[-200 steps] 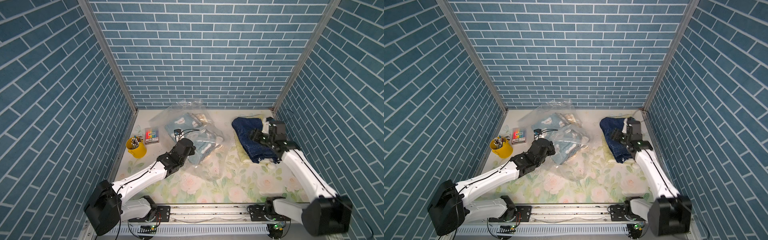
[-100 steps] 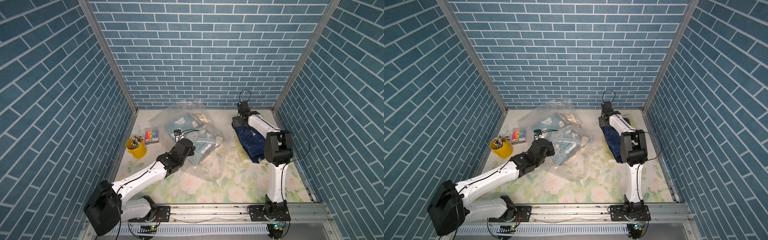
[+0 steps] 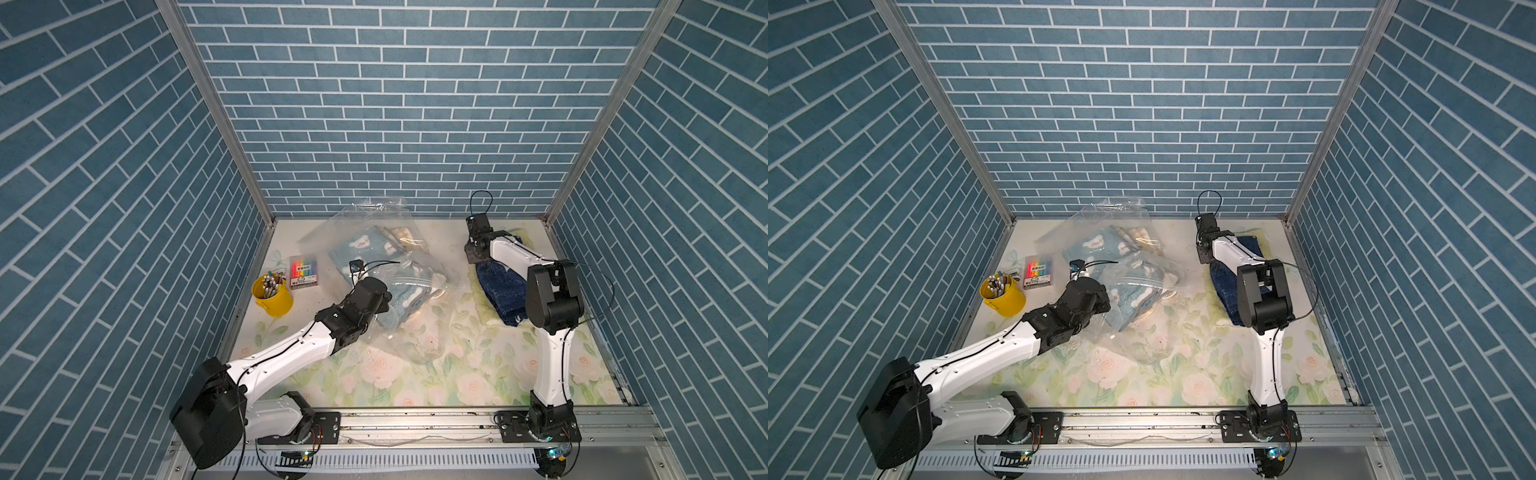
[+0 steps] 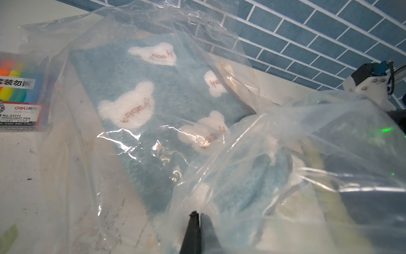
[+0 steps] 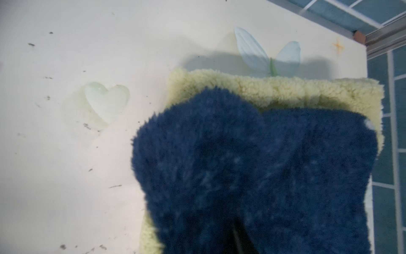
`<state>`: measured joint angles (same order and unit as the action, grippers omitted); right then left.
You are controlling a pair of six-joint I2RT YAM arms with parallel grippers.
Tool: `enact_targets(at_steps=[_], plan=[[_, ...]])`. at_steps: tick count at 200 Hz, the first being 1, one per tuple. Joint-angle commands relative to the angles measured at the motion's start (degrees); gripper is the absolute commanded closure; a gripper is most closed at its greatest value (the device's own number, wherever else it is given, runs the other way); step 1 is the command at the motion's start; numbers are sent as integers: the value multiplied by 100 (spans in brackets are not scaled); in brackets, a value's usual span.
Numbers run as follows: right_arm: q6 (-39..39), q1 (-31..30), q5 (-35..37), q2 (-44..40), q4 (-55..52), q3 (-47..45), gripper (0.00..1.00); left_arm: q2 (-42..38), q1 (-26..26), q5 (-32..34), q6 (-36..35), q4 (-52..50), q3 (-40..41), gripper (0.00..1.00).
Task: Take the blanket out of the vacuum bag
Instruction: Place the blanket at the center of the board.
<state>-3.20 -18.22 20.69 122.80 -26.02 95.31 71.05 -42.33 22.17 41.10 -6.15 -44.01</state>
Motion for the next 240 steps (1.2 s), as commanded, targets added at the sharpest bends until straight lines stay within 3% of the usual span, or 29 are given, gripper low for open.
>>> enact_targets(at_steps=[1,10,79,111,135,142,145,158,177,195,240], plan=[[-119,7,78,-352,362,-151,93,70,54,72,-94,-141,-142,100],[-136,28,46,-471,476,-224,100,84,50,70,-101,-162,-152,100],[-723,865,-2024,-1420,1035,-964,100,107,55,-24,-73,-94,-108,100],[-966,1373,-3246,-1137,1175,-795,100,189,49,-123,-92,-21,-119,100],[-1169,1507,-3653,-758,1229,-456,100,260,57,-195,-111,-9,-169,100],[-1250,1527,-3610,-634,1224,-316,100,275,54,-187,-117,-8,-185,100],[-1293,1536,-3585,-582,1249,-274,95,272,50,-176,-114,-4,-187,100],[-1375,1542,-3533,-350,1075,52,57,279,55,-200,-111,10,-187,100],[-1361,1479,-3307,-400,821,139,41,284,52,-263,-116,5,-204,100],[-1274,1343,-2561,-855,687,-55,31,253,52,-302,-112,41,-163,100],[-1237,1057,-582,-2466,156,-986,26,191,56,-467,-118,186,-51,100]])
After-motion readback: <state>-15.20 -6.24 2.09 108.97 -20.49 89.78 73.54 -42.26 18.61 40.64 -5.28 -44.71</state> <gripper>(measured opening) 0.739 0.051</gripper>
